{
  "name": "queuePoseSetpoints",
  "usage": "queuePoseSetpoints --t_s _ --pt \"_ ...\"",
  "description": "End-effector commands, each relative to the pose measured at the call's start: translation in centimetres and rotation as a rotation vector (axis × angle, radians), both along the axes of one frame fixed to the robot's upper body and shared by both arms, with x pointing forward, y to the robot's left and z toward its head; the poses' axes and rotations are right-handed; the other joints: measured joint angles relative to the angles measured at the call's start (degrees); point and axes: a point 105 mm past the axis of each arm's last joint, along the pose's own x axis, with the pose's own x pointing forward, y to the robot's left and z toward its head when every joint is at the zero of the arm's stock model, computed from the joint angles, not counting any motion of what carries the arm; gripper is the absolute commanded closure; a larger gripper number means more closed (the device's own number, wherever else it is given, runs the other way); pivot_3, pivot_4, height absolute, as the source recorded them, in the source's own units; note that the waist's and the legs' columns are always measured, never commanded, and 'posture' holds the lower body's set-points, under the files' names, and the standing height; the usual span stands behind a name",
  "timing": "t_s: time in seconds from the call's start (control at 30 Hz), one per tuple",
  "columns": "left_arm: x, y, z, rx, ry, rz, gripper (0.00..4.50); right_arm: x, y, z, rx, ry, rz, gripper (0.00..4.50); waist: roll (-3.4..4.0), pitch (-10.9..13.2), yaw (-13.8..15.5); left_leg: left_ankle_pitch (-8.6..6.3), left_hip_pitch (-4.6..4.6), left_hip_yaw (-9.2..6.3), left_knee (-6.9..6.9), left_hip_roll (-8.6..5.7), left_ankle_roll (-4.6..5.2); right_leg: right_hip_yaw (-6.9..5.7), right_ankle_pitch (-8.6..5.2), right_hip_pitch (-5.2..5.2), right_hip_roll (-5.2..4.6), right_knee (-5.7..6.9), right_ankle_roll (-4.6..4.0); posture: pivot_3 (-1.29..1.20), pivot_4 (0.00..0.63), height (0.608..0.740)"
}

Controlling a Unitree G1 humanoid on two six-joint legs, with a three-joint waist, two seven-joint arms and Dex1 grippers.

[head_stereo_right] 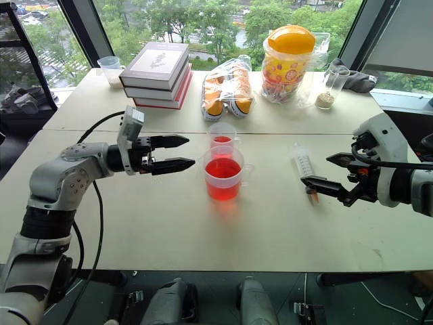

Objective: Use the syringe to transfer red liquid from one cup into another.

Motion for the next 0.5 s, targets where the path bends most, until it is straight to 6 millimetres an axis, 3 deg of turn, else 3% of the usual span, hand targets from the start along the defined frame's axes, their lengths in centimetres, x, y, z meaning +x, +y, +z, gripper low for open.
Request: queuePoseSetpoints --t_s 0.03,0.5 --pt "-0.1 -0.1 1.4 -0.020 -0.062 -0.011 0.00 0.0 -0.2 1.4 -0.015 -0.054 -0.009 0.07 0.00 0.00 -0.04 0.00 0.00 0.00 0.00 0.00 0.00 0.00 0.00 0.00 0.00 0.00 0.00 0.00 0.150 0.740" --pt "0.3 -0.5 2.1 -0.022 -0.102 -0.024 0.00 1.9 -0.9 0.8 -0.039 -0.010 -0.071 0.07 -0.01 0.00 -0.03 0.00 0.00 -0.10 0.00 0.00 0.00 0.00 0.00 -0.01 0.00 0.00 -0.01 0.00 0.150 0.740"
